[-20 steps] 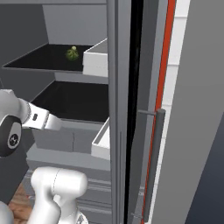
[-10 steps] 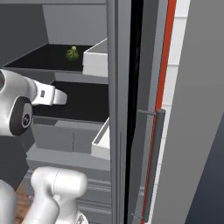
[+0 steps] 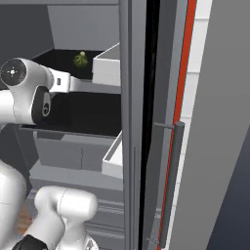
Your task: Place the cold items (broccoli and pear) from the fridge in one tupperware on the dining counter. Place the warm items (hot dog and kebab skewer) in the stove area in another tupperware.
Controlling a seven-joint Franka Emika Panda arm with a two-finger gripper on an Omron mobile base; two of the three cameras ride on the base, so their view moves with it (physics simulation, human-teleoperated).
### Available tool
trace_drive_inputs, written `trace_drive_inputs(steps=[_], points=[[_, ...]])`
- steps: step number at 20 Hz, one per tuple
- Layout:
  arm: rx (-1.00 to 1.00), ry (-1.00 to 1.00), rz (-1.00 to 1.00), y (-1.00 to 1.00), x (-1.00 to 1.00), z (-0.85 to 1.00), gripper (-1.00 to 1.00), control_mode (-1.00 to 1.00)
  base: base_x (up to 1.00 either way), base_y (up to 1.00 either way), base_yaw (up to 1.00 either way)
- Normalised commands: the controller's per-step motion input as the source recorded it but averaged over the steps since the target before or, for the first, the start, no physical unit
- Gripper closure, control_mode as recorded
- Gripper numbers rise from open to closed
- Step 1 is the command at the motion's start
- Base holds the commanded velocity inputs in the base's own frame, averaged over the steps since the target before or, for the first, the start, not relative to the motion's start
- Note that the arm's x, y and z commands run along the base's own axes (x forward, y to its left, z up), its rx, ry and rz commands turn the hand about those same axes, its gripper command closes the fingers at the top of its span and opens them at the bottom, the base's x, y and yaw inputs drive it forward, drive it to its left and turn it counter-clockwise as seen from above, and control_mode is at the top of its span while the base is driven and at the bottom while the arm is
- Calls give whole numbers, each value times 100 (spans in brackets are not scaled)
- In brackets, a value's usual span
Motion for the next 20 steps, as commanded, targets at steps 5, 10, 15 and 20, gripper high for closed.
trace_drive_inputs(steps=[5,10,15,20], points=[[-7,-1,0,23,67,53,-100,-100,0,0,0],[-1,0,0,14,70,34,-100,-100,0,0,0],[0,18,0,2,62,0,-100,-100,0,0,0],[0,21,0,0,42,0,-100,-100,0,0,0]])
